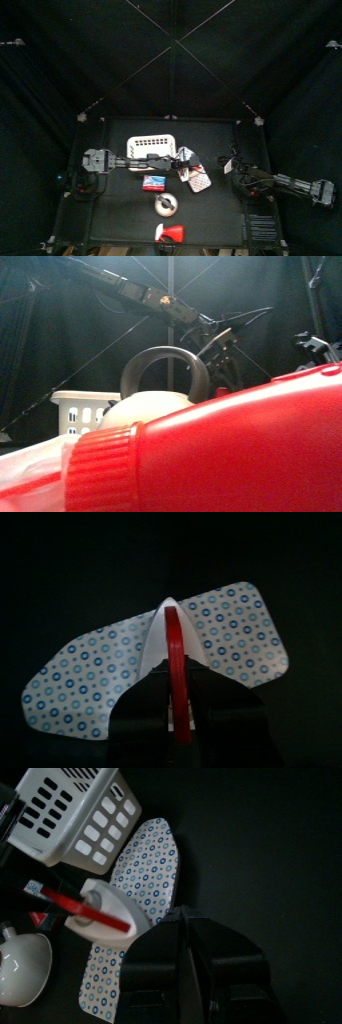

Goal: Iron the board

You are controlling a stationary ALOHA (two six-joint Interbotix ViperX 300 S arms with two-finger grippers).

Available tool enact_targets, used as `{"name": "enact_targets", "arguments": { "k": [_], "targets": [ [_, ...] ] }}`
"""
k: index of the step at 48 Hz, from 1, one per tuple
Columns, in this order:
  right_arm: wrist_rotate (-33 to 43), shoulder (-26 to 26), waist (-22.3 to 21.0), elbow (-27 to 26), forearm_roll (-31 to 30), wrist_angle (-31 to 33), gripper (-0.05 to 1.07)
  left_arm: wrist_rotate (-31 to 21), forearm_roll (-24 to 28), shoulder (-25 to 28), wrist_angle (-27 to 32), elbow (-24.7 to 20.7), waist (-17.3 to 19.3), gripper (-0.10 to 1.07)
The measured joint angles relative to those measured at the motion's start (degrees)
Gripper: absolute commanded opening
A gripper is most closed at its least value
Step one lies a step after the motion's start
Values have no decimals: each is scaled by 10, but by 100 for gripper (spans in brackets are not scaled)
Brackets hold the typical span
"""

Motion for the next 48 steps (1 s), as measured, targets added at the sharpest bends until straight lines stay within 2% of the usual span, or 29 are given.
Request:
{"name": "enact_targets", "arguments": {
  "k": [10, 19, 48],
  "targets": [
    [0, 0, 0, 0, 0, 0, 46, -1, -4, 7, -4, -14, -35, 46],
    [0, 0, 0, 0, 0, 0, 46, -1, -11, 28, -4, -24, -45, 46],
    [0, 0, 0, 0, 0, -3, 46, -1, -15, 43, -6, -33, -35, 46]
  ]
}}
